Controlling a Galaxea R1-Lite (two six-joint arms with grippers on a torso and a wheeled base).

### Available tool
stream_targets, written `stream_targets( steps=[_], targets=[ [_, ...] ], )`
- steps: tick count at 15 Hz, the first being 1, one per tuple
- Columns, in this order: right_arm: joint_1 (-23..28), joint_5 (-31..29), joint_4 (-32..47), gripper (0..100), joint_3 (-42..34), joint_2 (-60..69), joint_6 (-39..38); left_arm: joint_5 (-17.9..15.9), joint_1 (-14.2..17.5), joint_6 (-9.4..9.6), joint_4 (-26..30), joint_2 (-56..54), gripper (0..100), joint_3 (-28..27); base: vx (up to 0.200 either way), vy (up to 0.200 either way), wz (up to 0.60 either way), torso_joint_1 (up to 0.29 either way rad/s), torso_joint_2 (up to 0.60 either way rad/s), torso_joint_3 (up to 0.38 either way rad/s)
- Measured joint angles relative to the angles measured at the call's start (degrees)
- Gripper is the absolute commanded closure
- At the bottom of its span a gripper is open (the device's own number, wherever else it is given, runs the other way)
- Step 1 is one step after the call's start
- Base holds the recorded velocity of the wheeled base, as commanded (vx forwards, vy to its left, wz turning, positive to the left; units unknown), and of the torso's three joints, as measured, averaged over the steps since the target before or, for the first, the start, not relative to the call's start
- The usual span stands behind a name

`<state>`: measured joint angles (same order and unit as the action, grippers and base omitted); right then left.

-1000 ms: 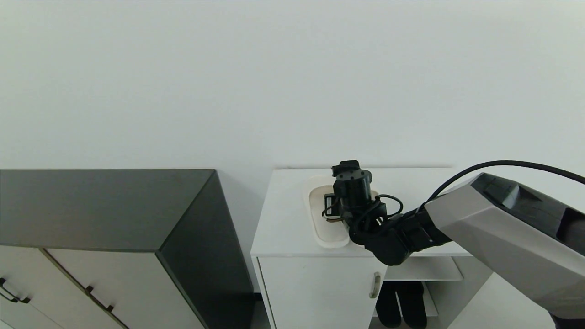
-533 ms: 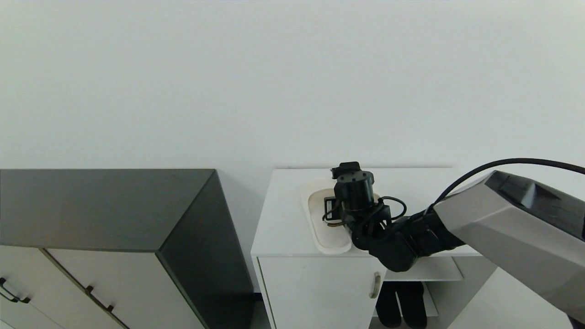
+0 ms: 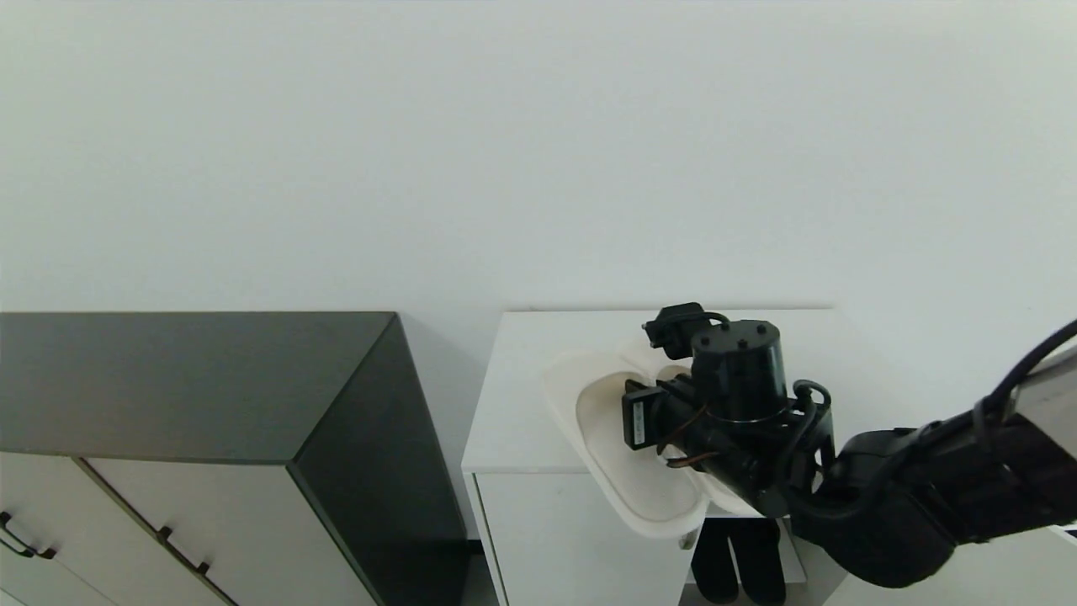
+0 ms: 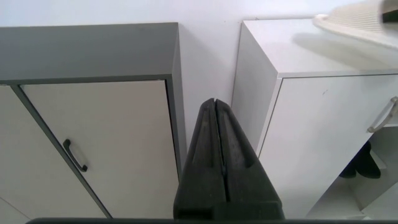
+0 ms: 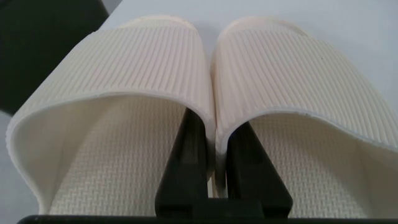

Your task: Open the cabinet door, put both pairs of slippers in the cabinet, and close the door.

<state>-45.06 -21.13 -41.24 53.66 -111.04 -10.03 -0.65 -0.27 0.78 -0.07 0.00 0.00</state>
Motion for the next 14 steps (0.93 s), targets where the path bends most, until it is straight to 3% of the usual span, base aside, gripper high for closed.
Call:
stream_targets(
  steps=[10, 14],
  targets=[
    [-1.06, -1.87, -0.13, 100, -2.58, 2.56, 0.29, 0.02, 0.00, -0.05, 0.00, 0.00, 100, 0.00, 0.000, 0.000, 0.00, 0.000, 0.00, 0.000],
    [-1.05, -1.94, -0.15, 100, -2.43, 2.28, 0.35, -0.01, 0.02, 0.00, 0.02, 0.00, 100, 0.00, -0.200, 0.000, 0.00, 0.008, 0.00, 0.002]
  ],
)
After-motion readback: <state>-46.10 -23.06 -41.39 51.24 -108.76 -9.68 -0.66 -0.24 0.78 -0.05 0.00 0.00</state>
